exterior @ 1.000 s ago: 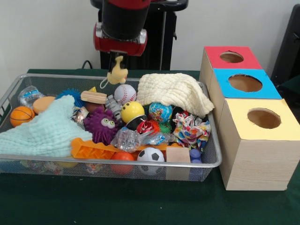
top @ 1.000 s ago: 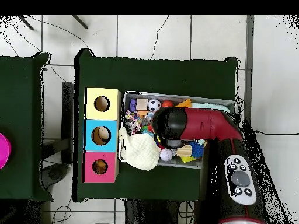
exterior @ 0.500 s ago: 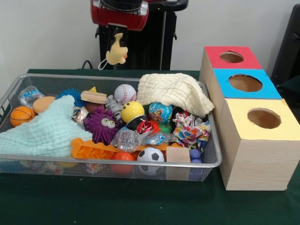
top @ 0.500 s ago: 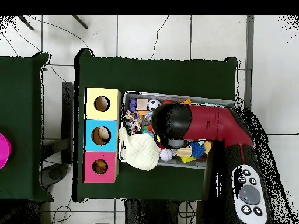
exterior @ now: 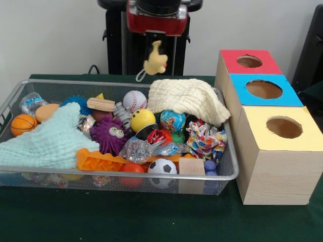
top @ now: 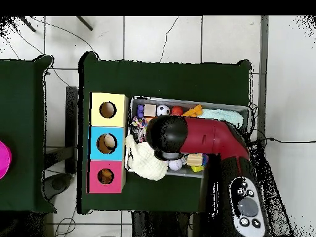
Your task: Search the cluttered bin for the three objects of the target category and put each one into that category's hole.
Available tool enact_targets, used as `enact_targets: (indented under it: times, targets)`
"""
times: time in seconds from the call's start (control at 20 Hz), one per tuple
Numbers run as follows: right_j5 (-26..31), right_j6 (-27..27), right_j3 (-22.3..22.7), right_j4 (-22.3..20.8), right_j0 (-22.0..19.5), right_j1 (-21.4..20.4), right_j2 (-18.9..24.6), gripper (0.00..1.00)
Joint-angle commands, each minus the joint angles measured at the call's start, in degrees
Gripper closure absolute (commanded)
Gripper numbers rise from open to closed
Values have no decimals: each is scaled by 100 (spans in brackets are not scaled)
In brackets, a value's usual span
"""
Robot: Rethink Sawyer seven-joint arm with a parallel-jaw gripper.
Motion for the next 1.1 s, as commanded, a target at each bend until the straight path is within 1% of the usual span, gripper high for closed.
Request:
enact_targets:
  times: [0.05, 0.25, 0.3, 0.5, 0.65, 0.7, 0.85, 1.1]
  targets:
    - [-808, 1719, 1553, 908, 640, -184, 257, 100]
    - [-677, 2047, 1703, 1386, 1063, -420, 45, 100]
    - [-619, 2085, 1801, 1496, 1152, -554, -24, 100]
    - [-386, 2280, 1930, 1822, 1538, -847, -233, 100]
    - [-266, 2261, 2014, 1997, 1654, -988, -320, 100]
    - [-311, 2234, 2076, 2036, 1657, -995, -343, 100]
    - [-550, 2327, 2152, 2158, 1762, -849, -353, 100]
    - [-1017, 2480, 2198, 2280, 1806, -301, -384, 100]
